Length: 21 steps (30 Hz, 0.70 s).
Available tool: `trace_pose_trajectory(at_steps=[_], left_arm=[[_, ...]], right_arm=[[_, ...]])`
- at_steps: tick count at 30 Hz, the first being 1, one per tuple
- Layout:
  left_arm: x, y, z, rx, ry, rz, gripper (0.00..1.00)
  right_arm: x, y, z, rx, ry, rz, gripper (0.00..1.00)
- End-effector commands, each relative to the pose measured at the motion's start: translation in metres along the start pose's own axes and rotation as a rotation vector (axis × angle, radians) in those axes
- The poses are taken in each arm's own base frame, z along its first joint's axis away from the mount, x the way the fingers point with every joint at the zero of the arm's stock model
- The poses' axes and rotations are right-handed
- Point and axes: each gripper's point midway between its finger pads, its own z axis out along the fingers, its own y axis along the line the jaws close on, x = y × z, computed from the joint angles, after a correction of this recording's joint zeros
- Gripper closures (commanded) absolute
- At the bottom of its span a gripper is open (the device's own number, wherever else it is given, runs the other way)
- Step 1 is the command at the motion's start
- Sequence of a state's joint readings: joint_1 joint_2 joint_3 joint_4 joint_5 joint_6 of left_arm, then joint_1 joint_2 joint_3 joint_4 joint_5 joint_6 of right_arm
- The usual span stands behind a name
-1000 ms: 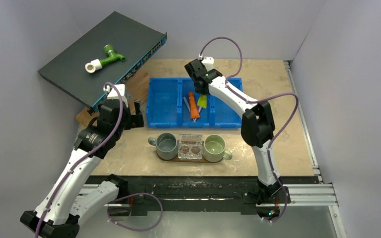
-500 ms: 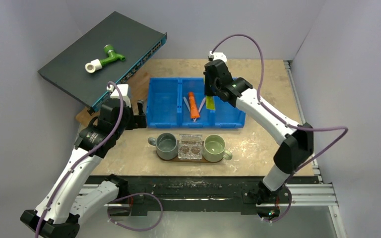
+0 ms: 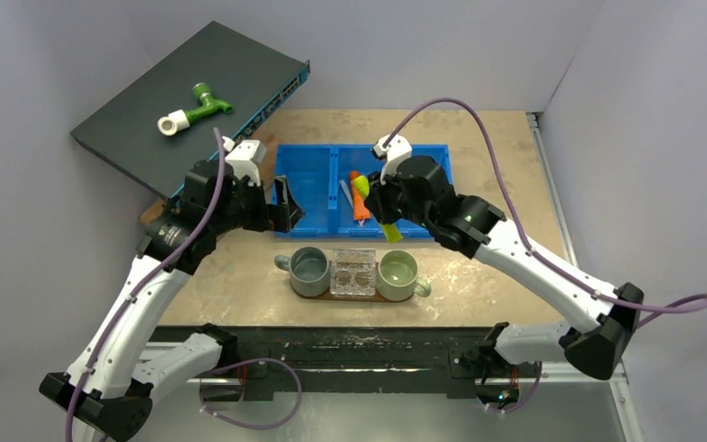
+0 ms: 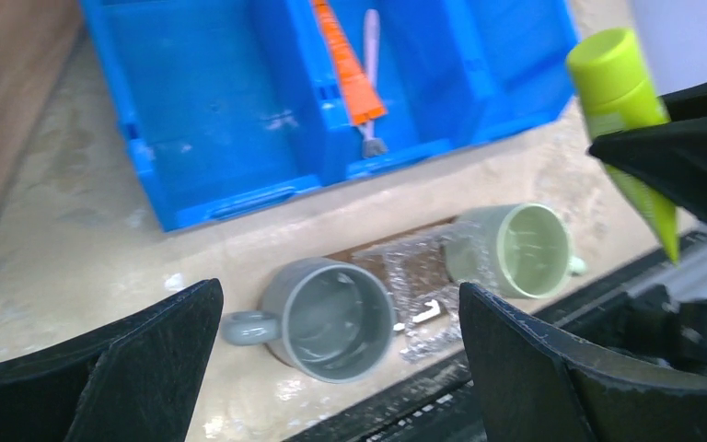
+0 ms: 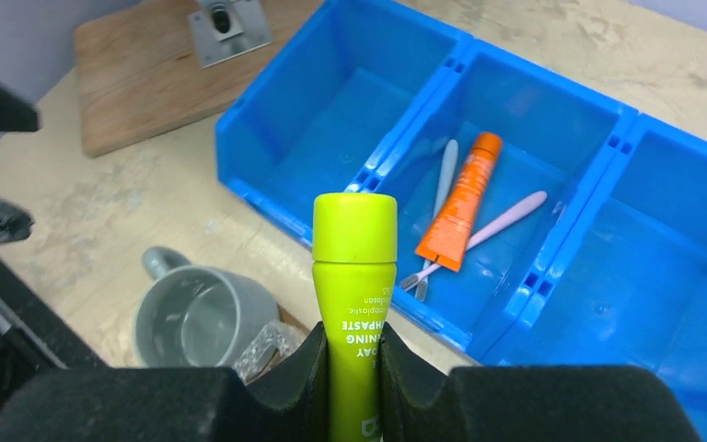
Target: Prepare toiletry sets of a toothbrush and toothpaste on the tray
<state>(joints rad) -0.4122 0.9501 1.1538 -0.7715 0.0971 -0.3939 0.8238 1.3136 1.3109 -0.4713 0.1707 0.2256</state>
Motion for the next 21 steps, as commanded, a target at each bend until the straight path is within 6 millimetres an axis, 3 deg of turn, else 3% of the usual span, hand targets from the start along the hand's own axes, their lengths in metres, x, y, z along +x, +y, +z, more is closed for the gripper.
trace_pose_trajectory(at_steps=[1, 12, 21], left_arm=[[-0.013, -0.045, -0.018, 0.213, 0.029, -0.048, 0.0], [-0.008, -0.102, -0.046, 0.509, 0.188, -0.125, 0.0], [0.003, -0.121, -0.063, 0.631, 0.314, -0.165, 0.0]], right_arm=[[-0.021, 0.018, -0.029, -0.124, -0.12, -0.085, 0.83], [-0.014, 0.053, -0.071, -0.284, -0.192, -0.309, 0.83], [-0.027, 0.086, -0.09, -0.368, -0.298, -0.392, 0.82]])
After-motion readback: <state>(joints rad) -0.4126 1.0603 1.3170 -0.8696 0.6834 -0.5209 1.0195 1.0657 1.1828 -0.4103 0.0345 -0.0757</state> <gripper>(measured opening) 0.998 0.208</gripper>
